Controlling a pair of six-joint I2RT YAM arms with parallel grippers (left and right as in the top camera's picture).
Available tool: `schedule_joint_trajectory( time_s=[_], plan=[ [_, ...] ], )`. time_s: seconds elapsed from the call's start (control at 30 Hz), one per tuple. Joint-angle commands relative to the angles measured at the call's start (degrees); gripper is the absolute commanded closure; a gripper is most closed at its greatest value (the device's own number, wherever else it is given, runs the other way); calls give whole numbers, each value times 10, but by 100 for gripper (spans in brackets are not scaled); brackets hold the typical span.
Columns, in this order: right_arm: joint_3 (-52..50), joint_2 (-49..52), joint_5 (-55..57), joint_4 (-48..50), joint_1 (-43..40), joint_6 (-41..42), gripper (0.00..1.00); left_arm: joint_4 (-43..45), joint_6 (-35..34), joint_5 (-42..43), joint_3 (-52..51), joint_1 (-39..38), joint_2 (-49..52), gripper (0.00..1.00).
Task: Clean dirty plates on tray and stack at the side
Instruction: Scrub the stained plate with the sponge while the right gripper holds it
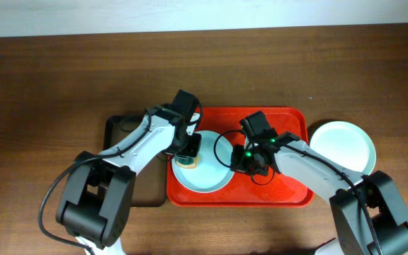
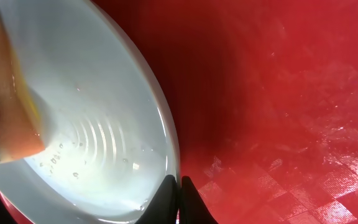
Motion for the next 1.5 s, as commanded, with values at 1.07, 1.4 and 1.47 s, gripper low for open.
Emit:
schedule_joint_trajectory(
  time_s=[1.07,1.4,1.47],
  plan=[
    [-2,11,20,0,4,2,96,32,51,90,-6,24,39,100],
    [-2,11,17,2,4,-12,96,-12,130,271,26,69,-15,100],
    [-2,11,-13,15,6,-59,96,-14,130,203,26,73,-50,100]
  ],
)
